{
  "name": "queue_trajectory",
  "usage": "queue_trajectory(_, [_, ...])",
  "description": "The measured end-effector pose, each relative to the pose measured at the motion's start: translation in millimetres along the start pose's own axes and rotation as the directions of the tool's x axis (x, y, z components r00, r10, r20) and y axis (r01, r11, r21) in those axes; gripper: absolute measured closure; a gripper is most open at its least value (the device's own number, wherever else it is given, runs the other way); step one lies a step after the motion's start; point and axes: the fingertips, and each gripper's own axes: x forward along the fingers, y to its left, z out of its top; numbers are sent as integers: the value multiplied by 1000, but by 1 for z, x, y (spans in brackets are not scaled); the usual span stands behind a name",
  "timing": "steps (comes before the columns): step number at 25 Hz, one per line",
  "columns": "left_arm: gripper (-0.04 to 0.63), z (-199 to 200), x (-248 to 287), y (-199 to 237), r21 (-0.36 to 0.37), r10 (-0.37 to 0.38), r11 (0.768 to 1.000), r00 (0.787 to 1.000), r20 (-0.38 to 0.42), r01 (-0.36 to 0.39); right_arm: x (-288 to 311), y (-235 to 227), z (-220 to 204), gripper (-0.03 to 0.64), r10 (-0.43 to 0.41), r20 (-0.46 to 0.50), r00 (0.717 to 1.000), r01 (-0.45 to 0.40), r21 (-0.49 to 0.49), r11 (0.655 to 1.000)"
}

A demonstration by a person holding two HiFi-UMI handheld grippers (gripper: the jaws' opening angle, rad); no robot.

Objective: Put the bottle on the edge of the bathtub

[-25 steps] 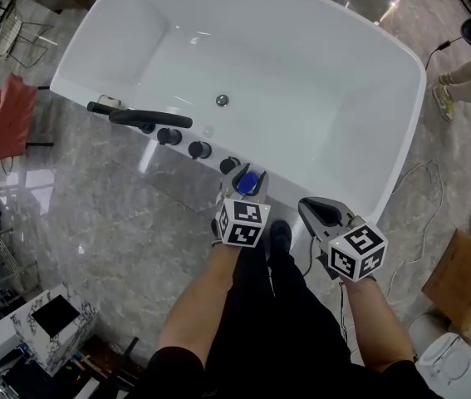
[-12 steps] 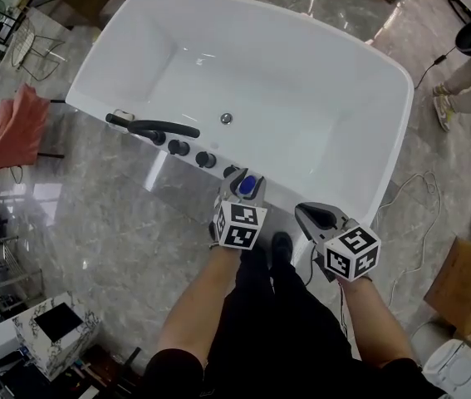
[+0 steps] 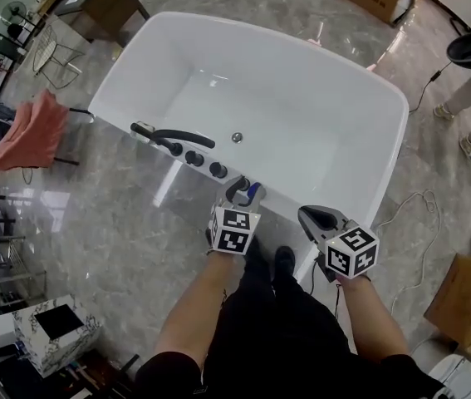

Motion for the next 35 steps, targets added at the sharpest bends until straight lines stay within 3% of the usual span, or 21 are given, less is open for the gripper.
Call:
queue_trajectory(10, [423,26,-61,13,-15,28,1000,998,55,-27,-5,20,22,604,48,33,998,-47,-22,999])
queue_trajectory(14, [428,37,-86,17,-57,52,997,996,78,-48,-9,29,35,604,69,36,997,-67,-44,997])
queue_trajectory(24, [551,51,-158,35,-129,147,984,976,162,-126,-18,64,62,604,130,80,988,-118,-141,983])
queue_trajectory(29, [561,57,-187,58,-148,189,976,962,199,-161,-16,80,78,604,147,82,986,-131,-172,976])
queue_trajectory(35, [572,59,-224,95,-243,200,960,949,243,-140,-8,99,98,604,104,103,989,-80,-212,974])
